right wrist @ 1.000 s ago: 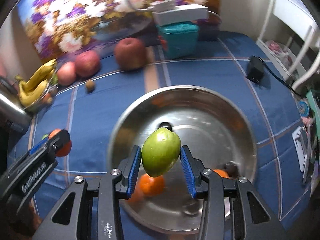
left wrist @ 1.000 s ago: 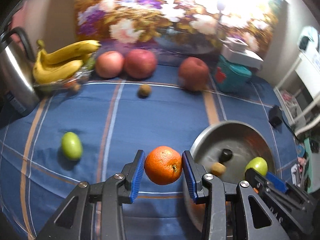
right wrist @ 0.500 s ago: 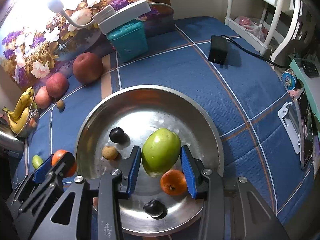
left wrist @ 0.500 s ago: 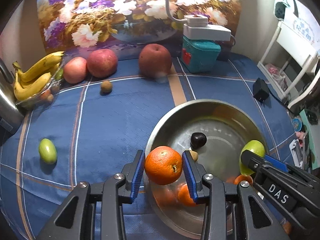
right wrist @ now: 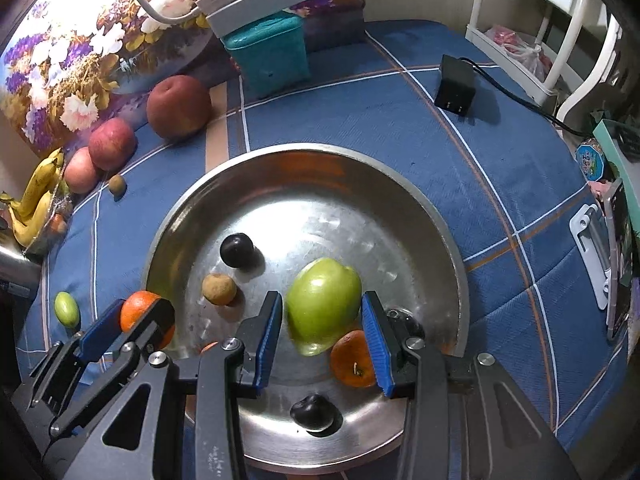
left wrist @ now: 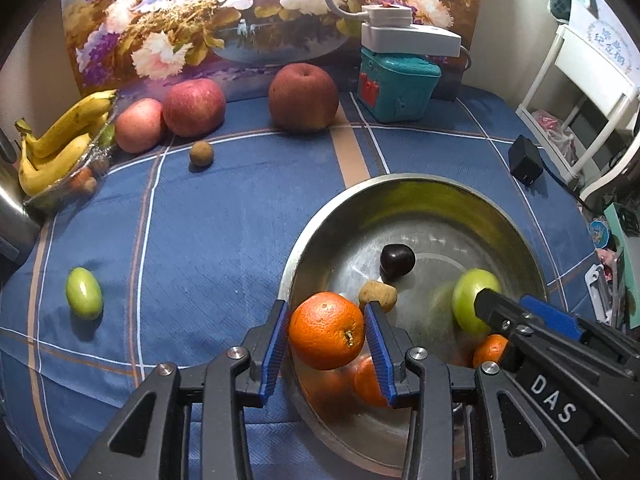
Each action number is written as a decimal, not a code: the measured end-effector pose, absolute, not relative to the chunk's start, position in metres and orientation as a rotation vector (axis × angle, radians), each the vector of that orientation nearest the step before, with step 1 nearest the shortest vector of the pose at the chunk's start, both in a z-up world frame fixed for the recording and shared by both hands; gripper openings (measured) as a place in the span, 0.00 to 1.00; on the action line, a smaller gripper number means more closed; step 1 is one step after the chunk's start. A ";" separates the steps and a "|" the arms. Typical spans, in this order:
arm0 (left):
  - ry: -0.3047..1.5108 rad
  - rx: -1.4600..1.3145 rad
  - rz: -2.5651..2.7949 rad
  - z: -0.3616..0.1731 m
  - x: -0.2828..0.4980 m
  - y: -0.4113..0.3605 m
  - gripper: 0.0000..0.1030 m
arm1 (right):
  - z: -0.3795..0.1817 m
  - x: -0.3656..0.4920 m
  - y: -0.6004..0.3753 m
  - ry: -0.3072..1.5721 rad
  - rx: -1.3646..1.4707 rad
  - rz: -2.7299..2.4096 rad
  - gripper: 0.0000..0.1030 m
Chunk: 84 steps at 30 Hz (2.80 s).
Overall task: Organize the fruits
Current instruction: 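Carry the mango with the right gripper into the plate while the left carries the tangerine, then open both, then withdraw both open grippers up and away from the steel plate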
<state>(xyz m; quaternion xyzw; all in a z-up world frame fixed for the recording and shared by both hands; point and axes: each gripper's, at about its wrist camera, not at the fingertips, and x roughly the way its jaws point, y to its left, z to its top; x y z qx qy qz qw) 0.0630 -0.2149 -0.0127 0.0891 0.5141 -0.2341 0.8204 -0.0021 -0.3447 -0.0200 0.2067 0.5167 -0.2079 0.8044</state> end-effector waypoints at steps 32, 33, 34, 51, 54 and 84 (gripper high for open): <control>1.110 0.085 -0.285 -0.009 0.085 -0.131 0.62 | -0.013 -0.006 -0.322 1.113 0.353 -0.426 0.41; 1.108 0.085 -0.284 -0.008 0.085 -0.130 0.63 | -0.013 -0.007 -0.321 1.115 0.352 -0.423 0.41; 1.106 0.086 -0.282 -0.007 0.084 -0.128 0.63 | -0.014 -0.007 -0.319 1.116 0.352 -0.421 0.41; 1.093 0.109 -0.264 -0.006 0.081 -0.124 0.87 | -0.014 -0.009 -0.301 1.140 0.310 -0.415 0.42; 1.083 0.130 -0.249 -0.007 0.082 -0.124 0.94 | -0.015 -0.008 -0.301 1.148 0.296 -0.430 0.61; 1.051 0.192 -0.190 -0.010 0.083 -0.120 1.00 | -0.010 -0.008 -0.305 1.101 0.310 -0.455 0.98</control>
